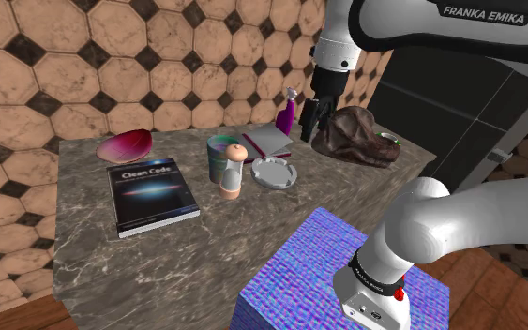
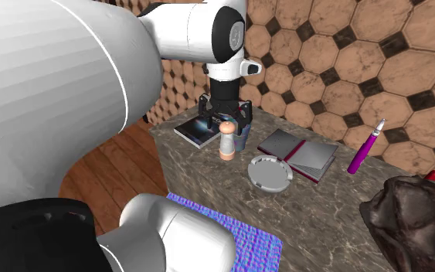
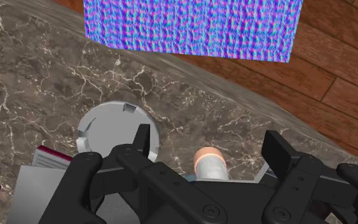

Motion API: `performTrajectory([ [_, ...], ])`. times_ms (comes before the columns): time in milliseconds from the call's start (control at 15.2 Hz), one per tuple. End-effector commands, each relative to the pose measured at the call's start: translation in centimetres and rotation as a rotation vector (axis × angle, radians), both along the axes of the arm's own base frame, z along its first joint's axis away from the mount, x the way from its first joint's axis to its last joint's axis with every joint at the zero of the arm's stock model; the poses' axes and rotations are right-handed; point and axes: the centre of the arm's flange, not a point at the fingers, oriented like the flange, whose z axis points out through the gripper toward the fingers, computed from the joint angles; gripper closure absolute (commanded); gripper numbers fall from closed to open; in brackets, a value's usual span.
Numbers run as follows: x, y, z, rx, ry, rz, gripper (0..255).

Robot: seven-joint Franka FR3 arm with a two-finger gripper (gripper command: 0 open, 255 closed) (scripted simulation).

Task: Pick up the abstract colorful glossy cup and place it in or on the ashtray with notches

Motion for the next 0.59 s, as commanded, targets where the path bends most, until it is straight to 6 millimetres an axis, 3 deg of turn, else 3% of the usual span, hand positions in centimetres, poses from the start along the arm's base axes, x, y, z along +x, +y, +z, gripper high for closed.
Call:
performTrajectory([
  [0,0.0,0.0,0.0,0.0,0.0,0.0,0],
  [528,9.1,3.3,-4.7,-0.026,0.002,0.015,0],
])
